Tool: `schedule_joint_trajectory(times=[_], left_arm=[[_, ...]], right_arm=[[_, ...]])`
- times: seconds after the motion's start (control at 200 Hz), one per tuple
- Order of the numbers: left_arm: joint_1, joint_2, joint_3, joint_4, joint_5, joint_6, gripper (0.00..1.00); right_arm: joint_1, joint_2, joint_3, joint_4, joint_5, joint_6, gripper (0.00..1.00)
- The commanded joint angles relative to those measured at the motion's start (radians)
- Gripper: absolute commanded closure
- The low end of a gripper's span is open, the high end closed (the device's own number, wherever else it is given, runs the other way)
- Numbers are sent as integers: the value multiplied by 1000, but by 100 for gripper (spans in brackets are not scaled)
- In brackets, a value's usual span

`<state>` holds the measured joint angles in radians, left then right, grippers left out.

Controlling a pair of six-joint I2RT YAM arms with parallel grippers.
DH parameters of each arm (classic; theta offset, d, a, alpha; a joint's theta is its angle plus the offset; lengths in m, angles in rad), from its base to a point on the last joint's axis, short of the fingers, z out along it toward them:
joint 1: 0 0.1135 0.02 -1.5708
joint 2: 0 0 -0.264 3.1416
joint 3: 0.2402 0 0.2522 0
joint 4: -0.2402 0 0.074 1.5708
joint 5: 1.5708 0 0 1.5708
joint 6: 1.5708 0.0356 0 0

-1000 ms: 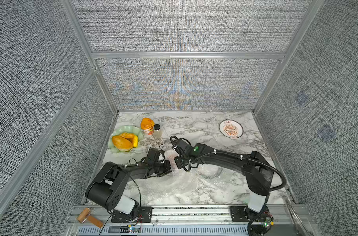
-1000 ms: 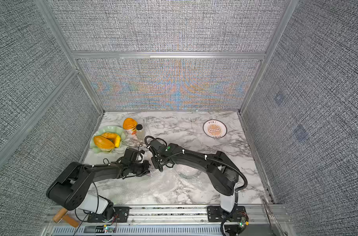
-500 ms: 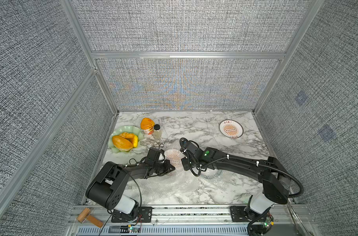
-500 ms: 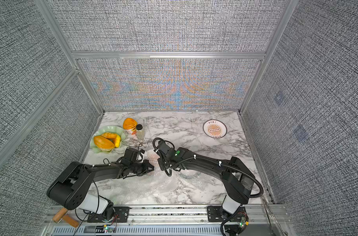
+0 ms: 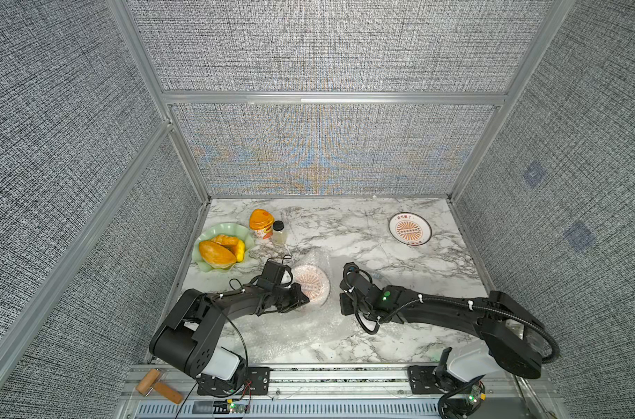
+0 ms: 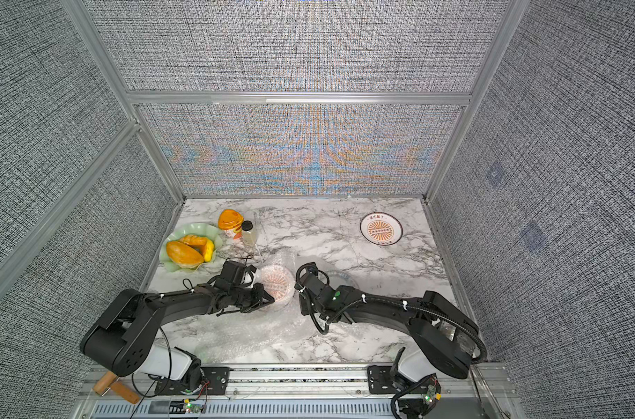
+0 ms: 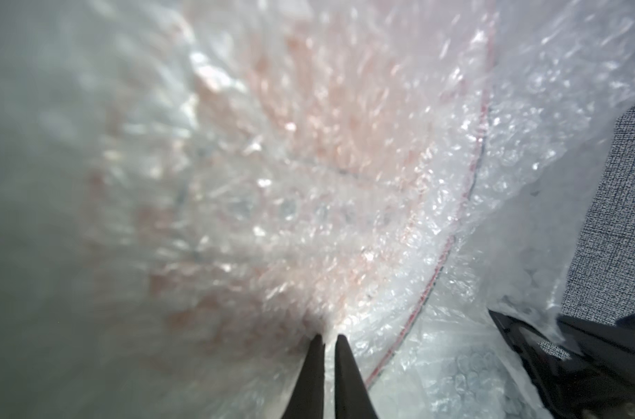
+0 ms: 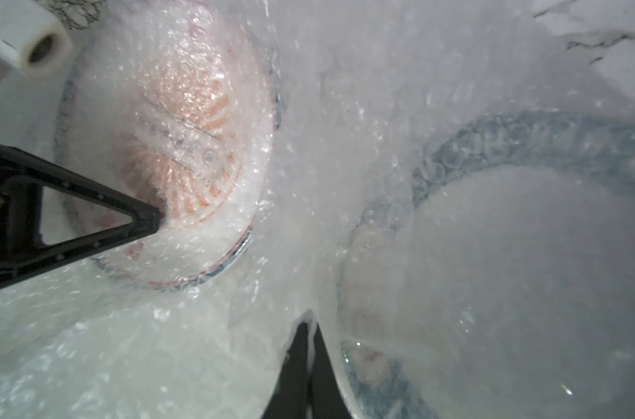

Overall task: Unpack dinner plates from bubble wrap
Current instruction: Unwrap the bubble wrap.

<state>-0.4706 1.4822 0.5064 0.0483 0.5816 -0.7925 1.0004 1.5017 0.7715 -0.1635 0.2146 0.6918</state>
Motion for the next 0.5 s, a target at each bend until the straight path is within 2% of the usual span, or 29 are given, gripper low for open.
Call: schedule_joint_trajectory(times=[0.0, 0.07, 0.165, 0.235, 0.36, 0.41, 0.495], left_arm=[[0, -12, 15, -42, 27, 13, 87], [0, -26, 20, -43, 37, 17, 86], [0, -50, 35, -58, 53, 32, 83], [1, -62, 57, -79, 76, 53, 81], [1, -103, 88, -128, 69, 74, 77], [0, -115, 101, -154, 59, 83, 76], [0, -126, 118, -187, 56, 103, 73]], right_arm=[[13, 7, -31, 87, 38, 78, 93], [23, -34, -60, 105, 71, 86, 87], [26, -130, -60, 67, 139, 55, 71], [24, -191, -22, -2, 193, 12, 56], [24, -250, 67, -118, 231, -54, 48], [24, -260, 90, -144, 243, -65, 42], [24, -259, 122, -148, 214, -99, 39]])
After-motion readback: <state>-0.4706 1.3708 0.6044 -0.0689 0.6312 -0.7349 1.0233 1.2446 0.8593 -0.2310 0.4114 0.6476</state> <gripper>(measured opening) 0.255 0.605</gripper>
